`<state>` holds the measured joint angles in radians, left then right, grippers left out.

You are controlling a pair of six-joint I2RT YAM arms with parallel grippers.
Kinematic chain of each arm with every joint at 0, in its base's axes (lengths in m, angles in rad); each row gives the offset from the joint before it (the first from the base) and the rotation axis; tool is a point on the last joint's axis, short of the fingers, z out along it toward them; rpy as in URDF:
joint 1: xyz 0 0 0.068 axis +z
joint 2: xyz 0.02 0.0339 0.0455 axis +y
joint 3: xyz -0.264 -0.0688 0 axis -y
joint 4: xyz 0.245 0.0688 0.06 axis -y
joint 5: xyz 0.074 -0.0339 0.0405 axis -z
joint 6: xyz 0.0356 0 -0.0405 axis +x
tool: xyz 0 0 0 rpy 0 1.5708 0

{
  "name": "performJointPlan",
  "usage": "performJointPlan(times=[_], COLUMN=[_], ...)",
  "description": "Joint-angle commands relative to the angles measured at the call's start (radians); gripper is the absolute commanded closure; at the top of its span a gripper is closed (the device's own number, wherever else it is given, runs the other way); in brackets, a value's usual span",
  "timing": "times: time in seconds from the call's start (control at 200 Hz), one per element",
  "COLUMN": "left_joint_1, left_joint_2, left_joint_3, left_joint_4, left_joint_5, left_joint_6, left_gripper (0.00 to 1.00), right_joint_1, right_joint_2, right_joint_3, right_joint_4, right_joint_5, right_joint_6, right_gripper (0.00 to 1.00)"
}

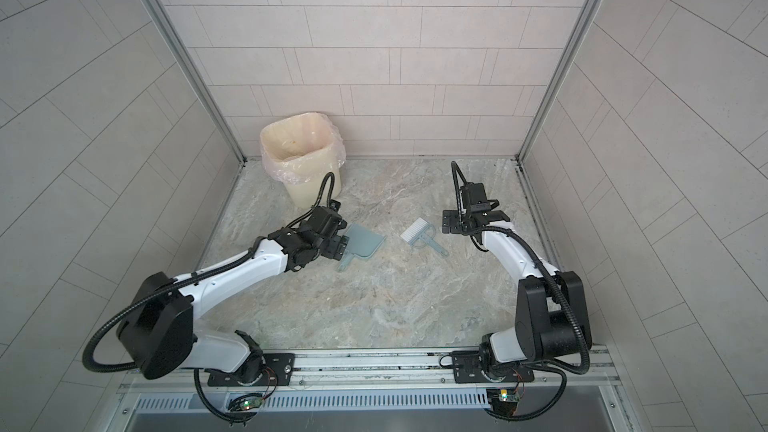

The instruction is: Sweep away the paper scraps from the table

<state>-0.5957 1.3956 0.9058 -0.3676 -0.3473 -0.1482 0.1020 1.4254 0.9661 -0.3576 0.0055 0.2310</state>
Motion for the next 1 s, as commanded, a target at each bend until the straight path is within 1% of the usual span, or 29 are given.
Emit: performJointPlan(times=[0.0,0.075,0.2,0.235,0.335,0.425,0.515,0.616,0.646,0.736,0.796,0.841,0.886,0.936,0.996], left_joint_1=[0.072,0.124,0.202,0.22,0.271,0.309,0.345,0.371,0.377,0.384,0.393,0.413,0.419,0.421,0.422], left_joint_2=[-0.054,-0.075,-0.085,-0.083,-0.075,-0.058,-0.049,-0.041,-0.037,-0.013,0.007,0.024,0.037,0.063,0.095], left_joint_3=[-0.066,-0.111,-0.173,-0.183,-0.229,-0.297,-0.365,-0.443,-0.455,-0.474,-0.495,-0.514,-0.52,-0.53,-0.551], left_joint_4=[0.102,0.19,0.333,0.366,0.489,0.658,0.811,0.986,1.014,1.07,1.145,1.21,1.215,1.258,1.319], left_joint_5=[-0.126,-0.171,-0.227,-0.245,-0.252,-0.273,-0.271,-0.23,-0.209,-0.198,-0.21,-0.183,-0.17,-0.174,-0.182], left_joint_6=[0.014,0.03,0.07,0.076,0.095,0.112,0.128,0.148,0.158,0.182,0.198,0.183,0.172,0.171,0.165], left_gripper=[0.0,0.0,0.0,0.0,0.0,0.0,0.0,0.0,0.0,0.0,0.0,0.0,0.0,0.0,0.0], right_joint_1=[0.019,0.019,0.021,0.02,0.019,0.018,0.015,-0.009,-0.017,-0.031,-0.031,-0.031,-0.027,-0.028,-0.026], right_joint_2=[-0.014,-0.016,-0.012,0.0,0.039,0.078,0.085,0.056,0.051,0.055,0.056,0.064,0.08,0.071,0.076], right_joint_3=[-0.05,-0.117,-0.25,-0.267,-0.304,-0.318,-0.362,-0.435,-0.457,-0.511,-0.532,-0.551,-0.571,-0.567,-0.571], right_joint_4=[0.171,0.292,0.548,0.588,0.688,0.734,0.798,0.884,0.919,1.022,1.055,1.09,1.149,1.123,1.138], right_joint_5=[0.186,0.225,0.229,0.226,0.203,0.198,0.191,0.172,0.167,0.154,0.155,0.156,0.155,0.156,0.162], right_joint_6=[-0.103,-0.131,-0.227,-0.239,-0.259,-0.265,-0.262,-0.24,-0.232,-0.223,-0.222,-0.223,-0.232,-0.227,-0.23], right_gripper=[0.01,0.01,0.01,0.01,0.01,0.01,0.01,0.01,0.0,0.0,0.01,0.0,0.01,0.01,0.01])
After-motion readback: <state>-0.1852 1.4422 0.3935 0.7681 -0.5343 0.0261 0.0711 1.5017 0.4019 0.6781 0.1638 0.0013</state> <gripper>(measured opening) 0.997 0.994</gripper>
